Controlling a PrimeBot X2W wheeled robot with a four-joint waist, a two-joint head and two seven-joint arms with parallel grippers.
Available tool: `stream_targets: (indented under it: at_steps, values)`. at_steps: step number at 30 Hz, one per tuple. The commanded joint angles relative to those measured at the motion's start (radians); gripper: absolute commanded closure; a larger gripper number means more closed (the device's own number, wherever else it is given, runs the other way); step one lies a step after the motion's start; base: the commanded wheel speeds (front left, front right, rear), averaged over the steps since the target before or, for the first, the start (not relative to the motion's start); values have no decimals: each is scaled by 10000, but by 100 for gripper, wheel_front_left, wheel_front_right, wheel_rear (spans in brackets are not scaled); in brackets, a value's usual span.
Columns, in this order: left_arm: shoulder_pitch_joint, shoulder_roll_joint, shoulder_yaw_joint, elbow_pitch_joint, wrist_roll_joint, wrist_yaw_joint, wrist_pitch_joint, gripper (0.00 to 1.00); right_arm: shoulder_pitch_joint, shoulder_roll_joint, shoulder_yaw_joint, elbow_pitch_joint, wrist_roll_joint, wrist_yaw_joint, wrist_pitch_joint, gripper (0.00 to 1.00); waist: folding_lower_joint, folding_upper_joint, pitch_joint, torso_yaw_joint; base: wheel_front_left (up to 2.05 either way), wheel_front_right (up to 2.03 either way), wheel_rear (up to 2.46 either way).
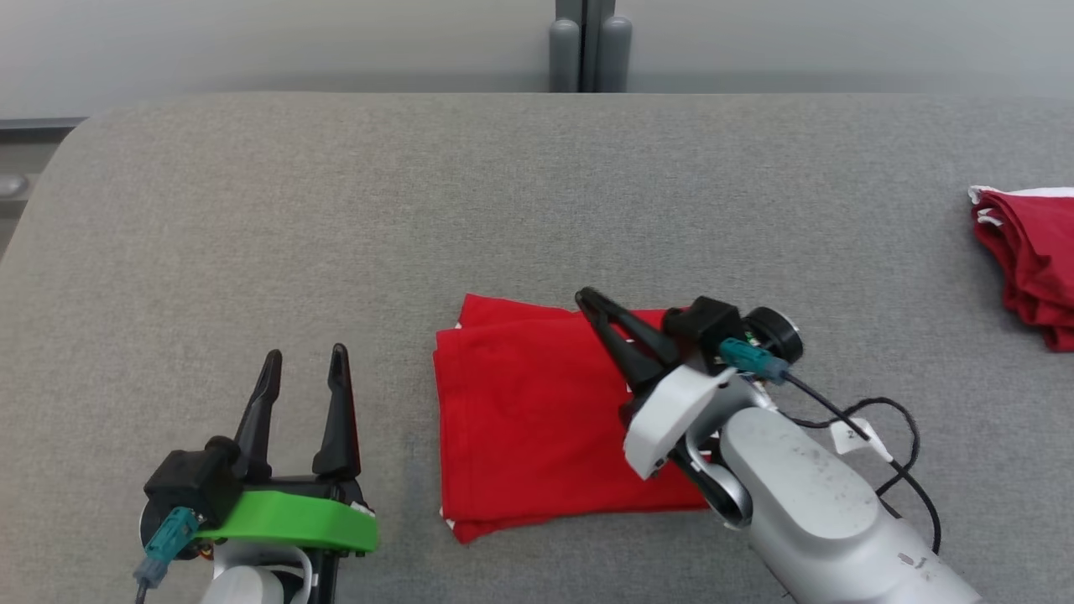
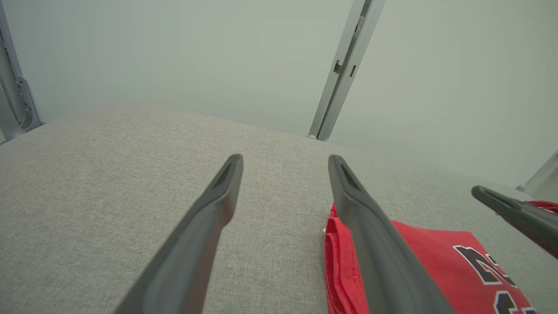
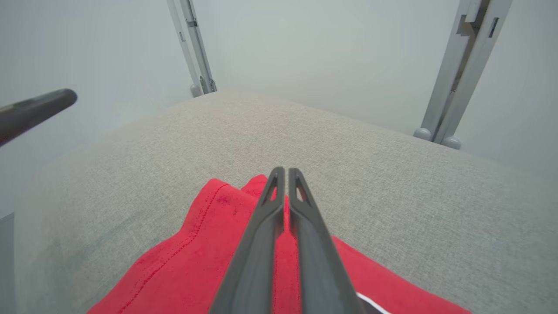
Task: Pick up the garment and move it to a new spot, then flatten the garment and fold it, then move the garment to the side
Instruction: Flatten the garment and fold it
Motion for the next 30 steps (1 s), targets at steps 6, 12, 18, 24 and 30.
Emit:
stream_targets:
  at_steps: [6, 12, 18, 24, 30]
  values:
    - [-197, -43, 78, 153, 274, -47, 5, 0, 1221, -46, -2641, -1317, -1265, -14, -40, 0, 0, -1, -311, -758, 0, 0, 0]
    - [185, -67, 299, 270, 343, -48, 3, 0, 2428, -43, -4391, -2414, -1770, -14, -42, 0, 0, -1, -507, -1176, 0, 0, 0]
    - [724, -78, 629, 352, 331, -41, 3, 0, 3645, -43, -5397, -3054, -1738, -14, -44, 0, 0, -1, -858, -1487, 0, 0, 0]
    - [1276, -86, 691, 255, 368, -41, 3, 0, 4459, -45, -5944, -3467, -1729, -14, -45, 0, 0, -1, -1009, -1591, 0, 0, 0]
    - [1444, -85, 554, 208, 281, -28, 3, 0, 4758, -46, -6128, -3527, -1799, -14, -45, 0, 0, -1, -1016, -1522, 0, 0, 0]
